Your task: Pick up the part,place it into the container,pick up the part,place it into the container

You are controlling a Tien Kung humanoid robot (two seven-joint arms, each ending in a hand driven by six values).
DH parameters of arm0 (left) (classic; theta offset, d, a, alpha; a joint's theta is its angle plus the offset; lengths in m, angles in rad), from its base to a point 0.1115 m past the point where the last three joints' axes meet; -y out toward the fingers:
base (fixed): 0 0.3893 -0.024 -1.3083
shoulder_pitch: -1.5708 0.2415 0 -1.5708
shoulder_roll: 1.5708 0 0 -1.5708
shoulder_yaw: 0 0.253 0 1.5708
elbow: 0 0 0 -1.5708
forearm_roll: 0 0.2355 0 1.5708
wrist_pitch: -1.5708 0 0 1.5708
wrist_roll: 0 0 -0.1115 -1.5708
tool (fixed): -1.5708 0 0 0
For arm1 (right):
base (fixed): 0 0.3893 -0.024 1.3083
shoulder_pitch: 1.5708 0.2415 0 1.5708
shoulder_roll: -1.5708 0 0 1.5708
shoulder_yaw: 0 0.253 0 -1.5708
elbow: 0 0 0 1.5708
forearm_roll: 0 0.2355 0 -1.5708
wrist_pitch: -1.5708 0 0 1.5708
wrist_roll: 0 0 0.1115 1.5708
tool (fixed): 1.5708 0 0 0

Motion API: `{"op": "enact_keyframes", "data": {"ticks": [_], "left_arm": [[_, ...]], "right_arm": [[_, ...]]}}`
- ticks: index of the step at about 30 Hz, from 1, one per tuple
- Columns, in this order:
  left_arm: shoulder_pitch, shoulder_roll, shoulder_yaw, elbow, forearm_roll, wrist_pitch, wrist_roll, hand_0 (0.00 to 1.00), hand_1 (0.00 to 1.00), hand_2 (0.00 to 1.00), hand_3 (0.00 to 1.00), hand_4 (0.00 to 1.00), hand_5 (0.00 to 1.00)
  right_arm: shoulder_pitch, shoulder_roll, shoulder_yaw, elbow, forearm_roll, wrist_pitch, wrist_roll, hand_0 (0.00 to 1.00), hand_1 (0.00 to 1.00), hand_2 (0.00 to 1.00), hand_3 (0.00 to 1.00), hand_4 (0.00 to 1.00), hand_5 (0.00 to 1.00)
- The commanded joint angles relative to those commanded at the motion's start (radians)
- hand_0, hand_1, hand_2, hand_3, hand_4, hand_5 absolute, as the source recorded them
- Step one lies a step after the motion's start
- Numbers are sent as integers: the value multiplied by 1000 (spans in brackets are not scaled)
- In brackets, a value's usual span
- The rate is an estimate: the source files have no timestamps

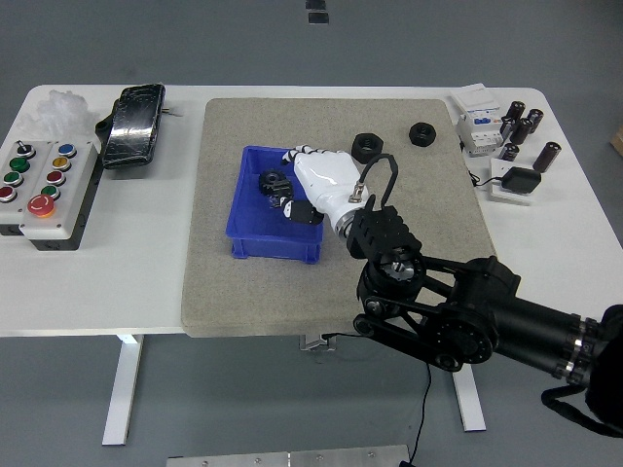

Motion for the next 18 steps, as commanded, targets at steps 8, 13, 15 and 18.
{"op": "enact_keyframes", "data": {"ticks": [8,13,15,18], "left_arm": [[3,0,1,0,-2,0,-3,618,531,540,613,573,403],[3,-4,-3,0,2,0,-4,618,531,540,613,572,401],[3,-5,-4,0,3,0,-5,618,531,540,613,572,401],[4,-8,-5,0,5,0,-5,618,531,540,613,572,400]], "right_arm": [[-49,-80,224,92,-3,-64,0,337,716,877,909,941,445],[-131,-73,364,78,45,-170,21,328,686,830,868,872,428],[-165,-66,406,62,85,-208,60,328,686,830,868,872,428],[-228,-56,478,48,179,-276,156,332,664,772,794,912,506]]}}
